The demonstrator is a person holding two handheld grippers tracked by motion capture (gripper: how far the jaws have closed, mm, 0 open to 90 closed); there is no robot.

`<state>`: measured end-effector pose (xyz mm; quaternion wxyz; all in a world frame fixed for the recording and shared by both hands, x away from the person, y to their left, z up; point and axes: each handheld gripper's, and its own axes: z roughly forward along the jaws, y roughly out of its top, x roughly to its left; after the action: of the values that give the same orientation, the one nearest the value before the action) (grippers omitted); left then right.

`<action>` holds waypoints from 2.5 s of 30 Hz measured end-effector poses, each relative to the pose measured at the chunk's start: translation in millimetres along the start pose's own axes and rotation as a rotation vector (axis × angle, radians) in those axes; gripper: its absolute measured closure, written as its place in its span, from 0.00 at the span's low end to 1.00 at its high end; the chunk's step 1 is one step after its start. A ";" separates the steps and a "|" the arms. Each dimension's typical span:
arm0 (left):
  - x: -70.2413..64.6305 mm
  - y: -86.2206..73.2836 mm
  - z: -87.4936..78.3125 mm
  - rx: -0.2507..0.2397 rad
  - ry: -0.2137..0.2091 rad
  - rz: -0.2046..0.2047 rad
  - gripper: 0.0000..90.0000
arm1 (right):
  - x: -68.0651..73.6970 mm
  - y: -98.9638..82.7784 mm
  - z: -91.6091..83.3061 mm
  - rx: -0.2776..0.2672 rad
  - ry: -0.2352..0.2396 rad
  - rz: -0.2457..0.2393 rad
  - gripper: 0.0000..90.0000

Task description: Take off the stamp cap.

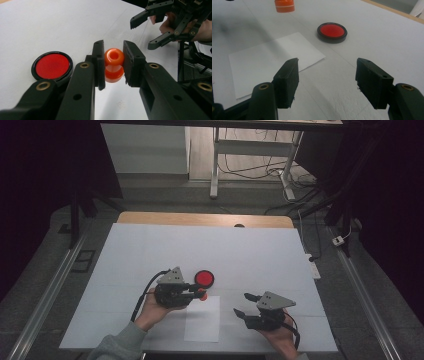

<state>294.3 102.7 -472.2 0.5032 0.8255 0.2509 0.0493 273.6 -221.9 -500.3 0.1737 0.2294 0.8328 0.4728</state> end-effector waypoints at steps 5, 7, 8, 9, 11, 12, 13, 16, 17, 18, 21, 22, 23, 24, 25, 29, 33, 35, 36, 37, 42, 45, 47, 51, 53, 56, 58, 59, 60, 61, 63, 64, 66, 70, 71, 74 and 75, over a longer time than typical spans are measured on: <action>-0.4 0.3 0.2 0.002 -0.001 0.003 0.81 | 3.2 2.2 4.4 0.006 0.006 -0.005 0.39; -0.6 0.4 0.7 0.004 -0.003 0.004 0.81 | 4.4 2.7 6.2 0.007 0.008 -0.011 0.39; -0.7 0.4 0.9 0.005 -0.003 0.004 0.81 | 4.8 3.0 6.9 0.008 0.011 -0.013 0.38; -0.8 0.4 1.0 0.006 -0.004 0.005 0.81 | 5.4 3.2 7.8 0.008 0.012 -0.014 0.39; -1.5 0.5 1.4 0.004 -0.005 0.005 0.81 | 6.8 3.8 9.7 0.009 0.015 -0.016 0.38; -1.7 0.6 1.5 0.005 -0.005 0.006 0.81 | 7.5 4.3 10.4 0.012 0.014 -0.019 0.39; -1.8 0.6 1.7 0.004 -0.005 0.006 0.81 | 8.1 4.8 11.1 0.014 0.014 -0.021 0.39; -2.1 0.6 2.2 0.006 -0.006 0.008 0.81 | 9.8 6.8 15.1 0.009 0.027 -0.022 0.38; -2.3 0.6 2.3 0.005 -0.006 0.008 0.81 | 10.5 7.5 16.4 0.008 0.028 -0.021 0.38; -2.4 0.7 2.4 0.005 -0.008 0.009 0.81 | 10.7 8.4 17.3 0.014 0.030 -0.026 0.38; -2.9 0.9 2.5 0.006 -0.009 0.010 0.81 | 11.9 10.3 20.4 0.011 0.035 -0.028 0.38; -3.0 1.0 2.5 0.006 -0.008 0.010 0.81 | 12.3 10.9 21.1 0.015 0.034 -0.028 0.38; -3.1 1.0 2.5 0.006 -0.009 0.010 0.81 | 12.6 11.3 22.1 0.014 0.036 -0.032 0.38; -3.2 1.1 2.5 0.006 -0.009 0.010 0.81 | 13.4 11.6 23.3 0.010 0.038 -0.028 0.38; -3.3 1.2 2.5 0.005 -0.009 0.011 0.81 | 13.8 12.1 23.9 0.018 0.039 -0.033 0.38; -3.8 1.3 2.8 0.004 -0.009 0.009 0.81 | 16.5 13.4 27.5 0.023 0.044 -0.043 0.38; -3.8 1.1 3.7 0.008 -0.011 0.010 0.81 | 18.2 14.4 30.5 0.025 0.051 -0.045 0.38; -4.0 1.1 3.9 0.008 -0.010 0.010 0.81 | 19.1 14.8 32.3 0.023 0.055 -0.043 0.38; -4.1 1.1 4.0 0.008 -0.010 0.010 0.81 | 19.4 15.1 32.9 0.025 0.055 -0.046 0.38; -4.2 1.1 4.0 0.008 -0.010 0.010 0.81 | 19.9 15.4 33.3 0.030 0.053 -0.049 0.38; -4.4 1.2 4.5 0.010 -0.012 0.011 0.81 | 23.1 16.1 37.9 0.035 0.060 -0.061 0.38; -4.6 1.2 4.6 0.012 -0.012 0.013 0.81 | 25.2 17.0 40.2 0.040 0.062 -0.066 0.38; -4.8 1.3 4.7 0.011 -0.012 0.014 0.81 | 26.6 17.4 42.3 0.038 0.065 -0.068 0.38; -4.9 1.2 5.4 0.011 -0.013 0.014 0.81 | 29.2 18.4 45.9 0.042 0.070 -0.079 0.38; -5.1 1.1 5.9 0.012 -0.014 0.014 0.81 | 30.1 19.2 47.4 0.044 0.070 -0.083 0.38; -5.8 1.2 6.4 0.011 -0.015 0.013 0.81 | 31.3 20.2 50.4 0.042 0.074 -0.089 0.38; -6.0 1.2 6.6 0.012 -0.016 0.013 0.81 | 32.5 20.7 51.8 0.043 0.073 -0.090 0.38; -6.0 1.2 6.6 0.012 -0.017 0.014 0.81 | 32.7 21.1 52.5 0.042 0.074 -0.095 0.38; -6.1 1.2 6.7 0.012 -0.018 0.014 0.81 | 33.2 21.5 52.9 0.045 0.073 -0.097 0.38; -6.2 1.2 6.9 0.012 -0.018 0.014 0.81 | 33.7 21.8 53.5 0.046 0.073 -0.097 0.38; -6.3 1.2 7.1 0.012 -0.018 0.014 0.81 | 34.6 22.1 54.7 0.045 0.073 -0.097 0.38; -6.3 1.2 7.2 0.013 -0.019 0.014 0.81 | 34.8 22.2 55.3 0.046 0.073 -0.100 0.38; -6.4 1.2 7.3 0.013 -0.018 0.015 0.81 | 35.2 22.5 56.4 0.048 0.073 -0.102 0.38; -6.4 1.2 7.5 0.015 -0.018 0.016 0.81 | 36.1 22.9 58.4 0.047 0.076 -0.103 0.38; -6.4 1.2 7.7 0.016 -0.018 0.016 0.81 | 36.3 23.0 58.8 0.046 0.078 -0.104 0.39; -6.3 1.1 8.1 0.018 -0.019 0.017 0.81 | 37.0 23.6 59.6 0.052 0.076 -0.104 0.38; -6.3 1.0 8.2 0.018 -0.018 0.017 0.81 | 36.8 23.7 60.1 0.051 0.077 -0.106 0.38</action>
<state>291.9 92.8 -474.3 0.4976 0.8325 0.2398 0.0436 278.5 -148.6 -512.0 0.1606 0.1709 0.8617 0.4500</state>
